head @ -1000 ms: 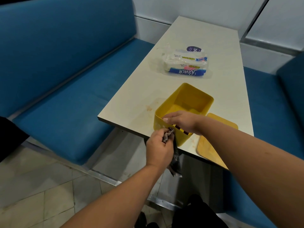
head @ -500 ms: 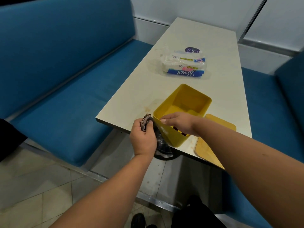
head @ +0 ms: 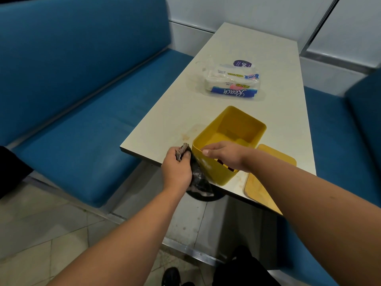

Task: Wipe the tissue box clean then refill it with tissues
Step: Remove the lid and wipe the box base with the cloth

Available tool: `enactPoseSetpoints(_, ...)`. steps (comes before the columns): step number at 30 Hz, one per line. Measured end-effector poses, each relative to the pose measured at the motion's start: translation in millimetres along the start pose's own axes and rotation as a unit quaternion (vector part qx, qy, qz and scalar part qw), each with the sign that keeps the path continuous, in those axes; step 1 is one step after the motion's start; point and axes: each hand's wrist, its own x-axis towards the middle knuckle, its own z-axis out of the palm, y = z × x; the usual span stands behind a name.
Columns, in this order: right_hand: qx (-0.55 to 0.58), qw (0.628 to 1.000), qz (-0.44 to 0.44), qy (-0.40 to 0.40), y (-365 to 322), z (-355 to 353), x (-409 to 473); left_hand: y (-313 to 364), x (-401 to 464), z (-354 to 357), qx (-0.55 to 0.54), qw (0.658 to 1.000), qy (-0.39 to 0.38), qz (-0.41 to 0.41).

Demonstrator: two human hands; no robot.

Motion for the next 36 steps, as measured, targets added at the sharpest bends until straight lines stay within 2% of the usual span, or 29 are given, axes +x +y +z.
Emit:
enactPoseSetpoints(2, 0.004, 1.000, 0.001, 0.001, 0, 0, 0, 1, -5, 1, -0.026, 1.000, 0.000, 0.015)
enactPoseSetpoints(6, 0.001, 1.000, 0.000, 0.003, 1, 1, 0, -6, -7, -1, 0.044, 0.999, -0.029, -0.003)
enactPoseSetpoints(9, -0.007, 1.000, -0.001, 0.003, 0, 1, 0, -3, -8, 0, -0.005, 1.000, -0.013, 0.020)
enactPoseSetpoints(13, -0.006, 1.000, 0.000, 0.004, -1, 0, -1, -1, -6, 0, 0.035, 0.999, -0.019, 0.012)
enactPoseSetpoints(17, 0.001, 1.000, -0.001, 0.005, 1, 1, -1, 0, -7, -2, 0.006, 0.999, -0.011, 0.037)
enactPoseSetpoints(22, 0.009, 1.000, 0.004, 0.004, 0, 2, -1, -10, -2, -1, 0.123, 0.992, -0.022, -0.019)
enactPoseSetpoints(25, 0.018, 1.000, 0.008, 0.004, 1, 2, -1, -13, 0, -10, 0.109, 0.994, 0.007, -0.023)
enactPoseSetpoints(30, 0.019, 1.000, 0.004, 0.004, 1, 2, -1, -14, -12, -4, 0.025, 0.999, -0.008, 0.029)
enactPoseSetpoints(36, 0.021, 1.000, 0.000, 0.004, 2, 2, -1, -20, -18, 9, 0.097, 0.993, -0.035, 0.061)
